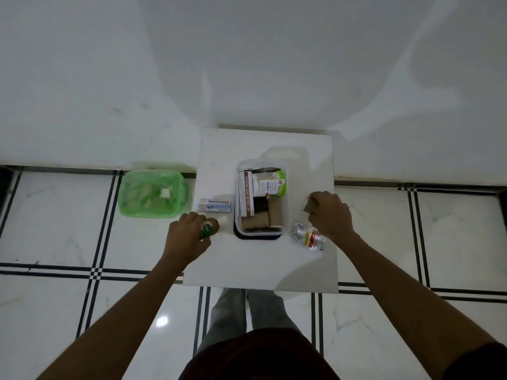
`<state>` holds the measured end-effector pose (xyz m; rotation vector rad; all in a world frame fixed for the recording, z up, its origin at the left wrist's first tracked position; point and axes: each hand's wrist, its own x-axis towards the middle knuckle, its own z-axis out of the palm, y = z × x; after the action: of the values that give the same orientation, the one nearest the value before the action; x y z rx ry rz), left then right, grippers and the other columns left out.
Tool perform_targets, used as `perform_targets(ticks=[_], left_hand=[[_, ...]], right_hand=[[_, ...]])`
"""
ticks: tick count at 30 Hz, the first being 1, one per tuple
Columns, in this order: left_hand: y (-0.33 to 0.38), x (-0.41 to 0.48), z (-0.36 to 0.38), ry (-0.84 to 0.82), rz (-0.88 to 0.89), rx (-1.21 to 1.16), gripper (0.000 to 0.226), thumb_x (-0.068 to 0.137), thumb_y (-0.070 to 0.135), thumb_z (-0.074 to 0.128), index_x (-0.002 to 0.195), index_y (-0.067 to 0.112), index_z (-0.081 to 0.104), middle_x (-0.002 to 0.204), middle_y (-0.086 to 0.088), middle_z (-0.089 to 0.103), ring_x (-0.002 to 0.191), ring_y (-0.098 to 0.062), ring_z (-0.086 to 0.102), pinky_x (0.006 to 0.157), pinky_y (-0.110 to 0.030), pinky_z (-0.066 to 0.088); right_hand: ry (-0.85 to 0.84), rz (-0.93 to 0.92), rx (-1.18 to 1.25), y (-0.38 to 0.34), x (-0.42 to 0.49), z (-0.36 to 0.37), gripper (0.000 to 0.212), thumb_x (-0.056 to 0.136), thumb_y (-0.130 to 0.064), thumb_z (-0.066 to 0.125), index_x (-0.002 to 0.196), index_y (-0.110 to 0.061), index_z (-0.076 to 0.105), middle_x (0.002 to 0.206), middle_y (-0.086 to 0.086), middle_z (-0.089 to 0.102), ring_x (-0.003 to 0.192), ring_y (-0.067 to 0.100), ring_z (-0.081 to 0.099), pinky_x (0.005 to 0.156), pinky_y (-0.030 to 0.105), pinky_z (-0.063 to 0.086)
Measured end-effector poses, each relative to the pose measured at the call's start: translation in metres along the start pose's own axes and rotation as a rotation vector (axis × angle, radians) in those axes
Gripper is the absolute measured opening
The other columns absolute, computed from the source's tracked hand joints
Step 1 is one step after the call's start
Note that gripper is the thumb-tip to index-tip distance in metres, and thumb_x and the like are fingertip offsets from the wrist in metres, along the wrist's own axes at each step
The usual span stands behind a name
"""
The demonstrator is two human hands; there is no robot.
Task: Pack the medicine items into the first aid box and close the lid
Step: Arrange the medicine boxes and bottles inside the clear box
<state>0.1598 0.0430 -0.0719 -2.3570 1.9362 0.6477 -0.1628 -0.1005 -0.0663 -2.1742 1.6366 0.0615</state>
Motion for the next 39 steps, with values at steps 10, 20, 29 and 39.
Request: perform_targets(ticks=[10,20,29,39], left_hand=[[0.06,-0.002,-0.057,0.2,0.443,-0.16,0.044,0.07,0.029,0.069,0.111,0.016,0.061,0.106,-0.005,0.067,0.092,-0.023,0.06,0.08,-0.041,0.049],[0.097,0.029,-0.04,-0.025,0.325,-0.174,0.043,0.075,0.035,0.072,0.115,0.022,0.064,0.114,-0.002,0.07,0.115,-0.022,0.058,0.112,-0.058,0.009],[0.091,0.044,-0.03,-0.032,0.252,-0.103,0.04,0.075,0.032,0.072,0.11,0.018,0.059,0.103,-0.004,0.07,0.105,-0.023,0.06,0.11,-0.049,0.013],[0.084,0.034,-0.014,0.066,0.418,-0.181,0.017,0.072,0.002,0.075,0.087,0.007,0.07,0.088,-0.016,0.075,0.091,-0.036,0.07,0.106,-0.06,0.018]], right_hand=[[0.05,-0.291,0.271,-0.044,0.005,-0.052,0.051,0.074,-0.022,0.075,0.121,-0.015,0.058,0.113,0.009,0.061,0.098,0.024,0.055,0.079,0.033,0.046],[-0.078,-0.488,0.072,-0.08,0.024,-0.035,0.035,0.076,-0.029,0.067,0.107,-0.012,0.062,0.106,0.008,0.065,0.096,0.026,0.056,0.078,0.045,0.051],[-0.026,-0.539,-0.019,-0.077,0.024,-0.015,0.026,0.07,-0.015,0.072,0.095,-0.017,0.066,0.09,0.003,0.072,0.087,0.026,0.06,0.069,0.036,0.042],[0.124,-0.506,-0.029,-0.08,0.01,0.0,0.031,0.082,-0.027,0.043,0.078,-0.017,0.072,0.074,0.0,0.067,0.072,0.023,0.061,0.067,0.034,0.042]])
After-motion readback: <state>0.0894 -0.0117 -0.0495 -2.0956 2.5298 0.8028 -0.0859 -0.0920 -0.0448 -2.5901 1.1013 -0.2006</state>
